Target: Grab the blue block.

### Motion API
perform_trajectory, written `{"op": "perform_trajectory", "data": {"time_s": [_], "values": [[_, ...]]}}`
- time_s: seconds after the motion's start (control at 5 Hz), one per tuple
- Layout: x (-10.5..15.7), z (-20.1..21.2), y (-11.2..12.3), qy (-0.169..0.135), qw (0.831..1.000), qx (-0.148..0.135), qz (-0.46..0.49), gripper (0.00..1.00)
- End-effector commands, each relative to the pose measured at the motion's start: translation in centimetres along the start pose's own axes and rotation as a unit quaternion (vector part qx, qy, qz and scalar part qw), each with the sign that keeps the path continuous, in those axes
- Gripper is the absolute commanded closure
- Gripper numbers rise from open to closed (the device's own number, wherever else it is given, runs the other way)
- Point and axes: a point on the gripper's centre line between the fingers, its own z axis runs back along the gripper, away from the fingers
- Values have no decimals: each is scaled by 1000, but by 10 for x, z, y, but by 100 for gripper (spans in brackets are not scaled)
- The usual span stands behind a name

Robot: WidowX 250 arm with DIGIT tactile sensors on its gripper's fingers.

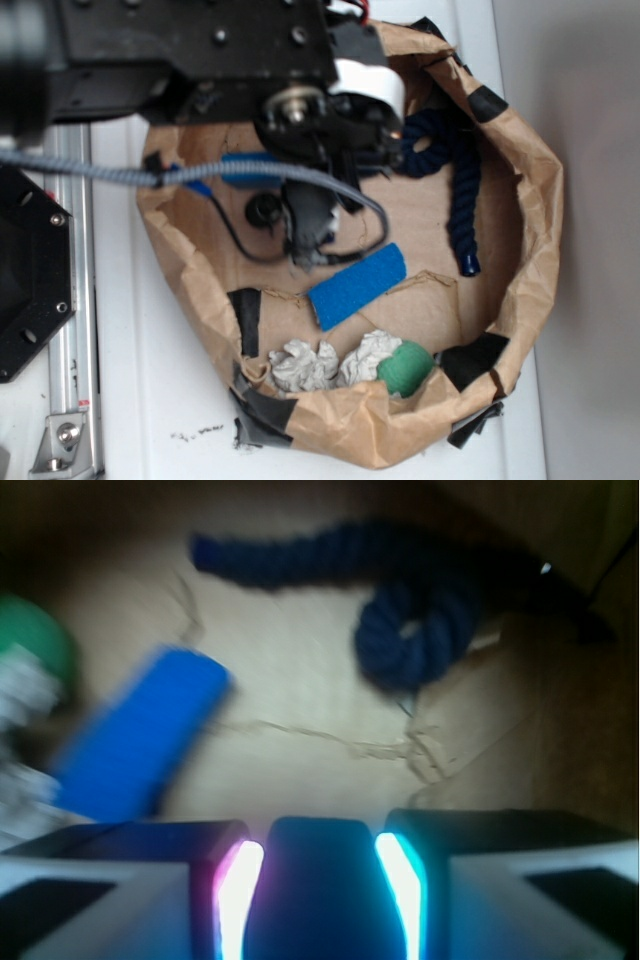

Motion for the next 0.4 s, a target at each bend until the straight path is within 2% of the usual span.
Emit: {"op": "perform_trajectory", "data": {"time_s": [0.0, 0.2], "values": [[16, 48, -10, -46, 998, -2, 34, 100], [15, 45, -3, -55, 998, -7, 42, 100]]}}
